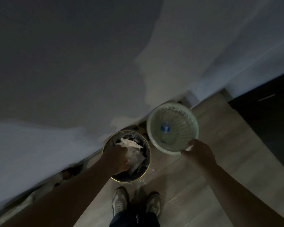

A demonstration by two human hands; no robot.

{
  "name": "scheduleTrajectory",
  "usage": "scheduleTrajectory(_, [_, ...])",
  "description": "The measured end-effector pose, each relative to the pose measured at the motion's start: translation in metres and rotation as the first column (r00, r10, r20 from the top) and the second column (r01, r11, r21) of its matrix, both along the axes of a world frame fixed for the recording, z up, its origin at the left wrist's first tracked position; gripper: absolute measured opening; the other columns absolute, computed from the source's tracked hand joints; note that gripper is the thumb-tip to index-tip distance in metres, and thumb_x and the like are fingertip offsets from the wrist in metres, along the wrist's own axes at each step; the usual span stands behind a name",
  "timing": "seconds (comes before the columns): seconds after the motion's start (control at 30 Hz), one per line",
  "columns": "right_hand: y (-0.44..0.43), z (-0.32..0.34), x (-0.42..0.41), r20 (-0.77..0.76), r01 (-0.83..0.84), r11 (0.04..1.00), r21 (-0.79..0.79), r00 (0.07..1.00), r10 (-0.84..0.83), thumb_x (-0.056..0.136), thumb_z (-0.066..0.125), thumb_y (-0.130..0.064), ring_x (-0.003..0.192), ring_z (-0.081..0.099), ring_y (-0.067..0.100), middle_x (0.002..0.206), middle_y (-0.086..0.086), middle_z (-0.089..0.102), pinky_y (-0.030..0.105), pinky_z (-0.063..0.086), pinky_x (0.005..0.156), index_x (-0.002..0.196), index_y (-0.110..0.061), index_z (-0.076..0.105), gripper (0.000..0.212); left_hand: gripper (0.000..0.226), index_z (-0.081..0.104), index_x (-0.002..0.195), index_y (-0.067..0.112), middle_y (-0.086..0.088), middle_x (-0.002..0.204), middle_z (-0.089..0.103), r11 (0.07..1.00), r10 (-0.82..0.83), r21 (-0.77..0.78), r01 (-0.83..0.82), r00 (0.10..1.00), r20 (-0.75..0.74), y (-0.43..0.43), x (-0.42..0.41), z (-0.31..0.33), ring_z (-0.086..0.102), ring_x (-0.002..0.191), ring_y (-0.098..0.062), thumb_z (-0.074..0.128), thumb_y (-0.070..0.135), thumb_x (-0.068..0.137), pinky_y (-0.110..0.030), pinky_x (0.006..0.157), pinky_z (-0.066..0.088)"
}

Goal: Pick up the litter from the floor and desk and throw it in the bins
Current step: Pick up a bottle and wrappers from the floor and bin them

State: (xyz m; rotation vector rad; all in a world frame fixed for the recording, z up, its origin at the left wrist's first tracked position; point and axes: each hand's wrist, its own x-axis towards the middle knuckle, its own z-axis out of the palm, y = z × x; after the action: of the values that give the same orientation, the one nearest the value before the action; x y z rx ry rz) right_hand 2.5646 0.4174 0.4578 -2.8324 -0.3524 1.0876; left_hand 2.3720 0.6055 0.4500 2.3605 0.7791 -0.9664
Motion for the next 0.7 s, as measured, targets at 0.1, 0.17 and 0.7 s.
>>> scheduleTrajectory(0.1, [0.000,0.034,-0.010,0.017,-0.149,0.989,-0.024,0.989,0.149,0.083,0.064,-0.031,0.120,0.054,0.021,0.126,0.003,0.061,0.028,0.044,0.091,0.124,-0.016,0.054,0.045,0.051,0.049,0.129,0.013,-0.006,0.134,0.050,0.999,-0.037,0.039,0.035,0.999,0.037,0.005,-0.005,0.035,0.049,0.123,-0.022,0.061,0.038,0.086,-0.030,0.097,0.041])
scheduleTrajectory(0.17, [-0.001,0.063,-0.018,0.040,-0.250,0.968,-0.032,0.967,0.251,0.084,0.063,-0.032,0.119,0.054,0.020,0.124,0.004,0.059,0.028,0.044,0.089,0.127,-0.017,0.051,0.047,0.051,0.049,0.129,0.014,-0.005,0.133,0.051,0.998,-0.039,0.045,0.037,0.998,0.045,0.003,-0.008,0.067,0.049,0.122,-0.021,0.060,0.039,0.086,-0.031,0.098,0.042])
scheduleTrajectory(0.7, [-0.017,0.331,-0.081,0.219,-0.850,0.514,0.114,0.526,0.822,0.088,0.057,-0.038,0.122,0.051,0.018,0.132,-0.002,0.055,0.027,0.041,0.093,0.131,-0.024,0.049,0.046,0.052,0.050,0.130,0.022,-0.004,0.125,0.055,0.942,0.231,0.165,-0.292,0.922,0.313,-0.093,-0.103,0.339,0.053,0.116,-0.022,0.060,0.044,0.085,-0.030,0.095,0.042])
